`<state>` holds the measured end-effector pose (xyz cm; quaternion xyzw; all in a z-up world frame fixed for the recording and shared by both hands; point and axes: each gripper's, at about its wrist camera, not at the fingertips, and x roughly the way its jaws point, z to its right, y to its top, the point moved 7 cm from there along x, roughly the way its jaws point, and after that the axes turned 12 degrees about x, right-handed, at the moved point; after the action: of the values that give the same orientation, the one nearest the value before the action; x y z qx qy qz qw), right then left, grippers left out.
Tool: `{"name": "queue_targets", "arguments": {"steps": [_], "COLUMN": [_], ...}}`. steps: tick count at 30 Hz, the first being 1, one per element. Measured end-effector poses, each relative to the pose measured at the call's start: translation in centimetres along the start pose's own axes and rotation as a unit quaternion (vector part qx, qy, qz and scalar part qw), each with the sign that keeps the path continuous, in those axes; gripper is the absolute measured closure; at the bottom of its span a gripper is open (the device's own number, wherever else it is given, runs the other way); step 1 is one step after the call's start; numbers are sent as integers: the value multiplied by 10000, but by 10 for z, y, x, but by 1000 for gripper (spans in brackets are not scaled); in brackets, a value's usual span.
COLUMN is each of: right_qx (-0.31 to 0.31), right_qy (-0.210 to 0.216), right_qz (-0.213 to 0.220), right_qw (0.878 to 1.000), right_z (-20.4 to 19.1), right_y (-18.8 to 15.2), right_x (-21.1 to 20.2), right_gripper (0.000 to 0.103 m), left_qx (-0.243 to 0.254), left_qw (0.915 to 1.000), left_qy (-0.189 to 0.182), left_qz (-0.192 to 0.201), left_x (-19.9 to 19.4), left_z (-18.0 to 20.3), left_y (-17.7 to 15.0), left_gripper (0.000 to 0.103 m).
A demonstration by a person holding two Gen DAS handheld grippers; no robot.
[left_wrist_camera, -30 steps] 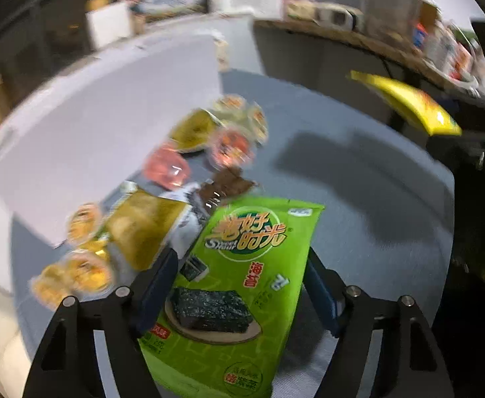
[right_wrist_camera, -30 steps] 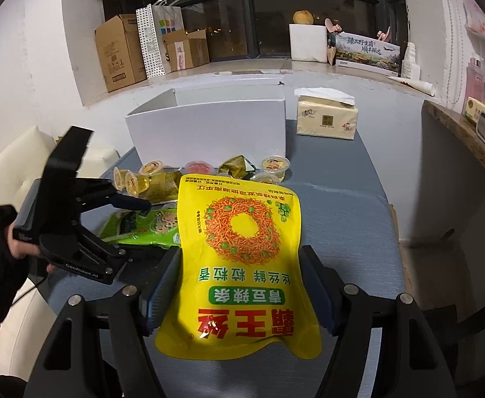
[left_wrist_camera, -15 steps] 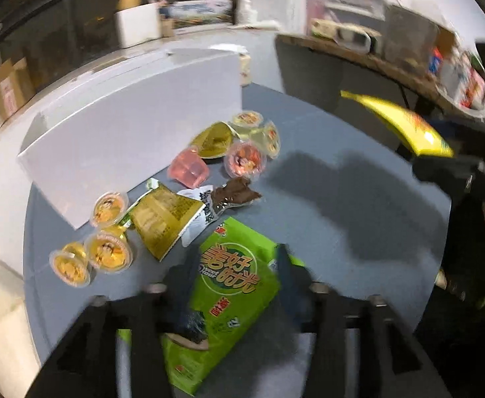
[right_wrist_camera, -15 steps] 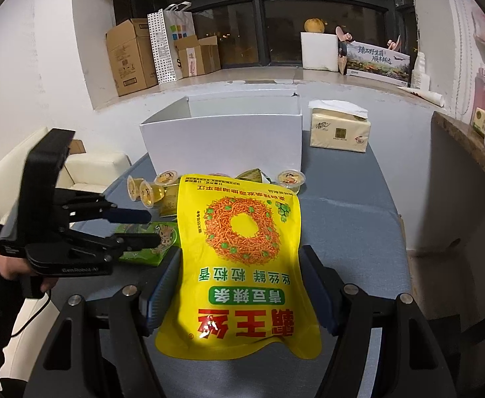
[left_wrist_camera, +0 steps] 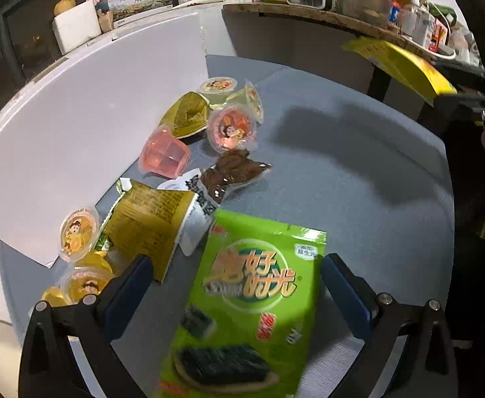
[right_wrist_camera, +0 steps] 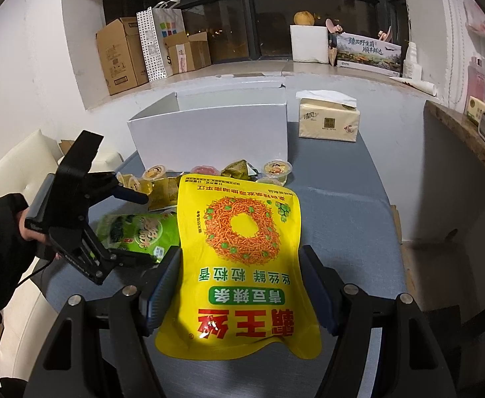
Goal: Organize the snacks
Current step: 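Lift both held packets and carry them toward the white box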
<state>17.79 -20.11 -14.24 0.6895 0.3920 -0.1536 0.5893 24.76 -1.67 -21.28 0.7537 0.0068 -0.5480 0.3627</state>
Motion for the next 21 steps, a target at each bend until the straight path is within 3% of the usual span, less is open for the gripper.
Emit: {"name": "queue_targets", "arguments": {"steps": [3, 7, 10, 12, 13, 21], "right_qx": [8, 19, 21, -2, -24, -97], "right_qy": [8, 16, 21, 51, 57, 146], "right_qz": [-44, -69, -135, -173, -178, -85], "right_qw": [10000, 10000, 9999, 9998, 9998, 9998], "right_z": [0, -1, -2, -5, -6, -16], "right_y": [-3, -5, -6, -7, -8, 0], "right_x": [2, 3, 10, 13, 13, 11], "right_gripper": [28, 28, 28, 28, 28, 28], "left_qx": [-98, -22, -50, -122, -178, -591], "left_qw": [9995, 9990, 9994, 9998, 9998, 9975], "left_qy": [-291, -321, -275, -164, -128, 41], "left_qz": [-103, -313, -188, -75, 18, 391], "left_x": [3, 5, 3, -1, -7, -39], "left_z": [-1, 7, 9, 5, 3, 1], "left_y": [-4, -15, -20, -20, -21, -18], "left_gripper": [0, 0, 0, 12, 30, 34]}}
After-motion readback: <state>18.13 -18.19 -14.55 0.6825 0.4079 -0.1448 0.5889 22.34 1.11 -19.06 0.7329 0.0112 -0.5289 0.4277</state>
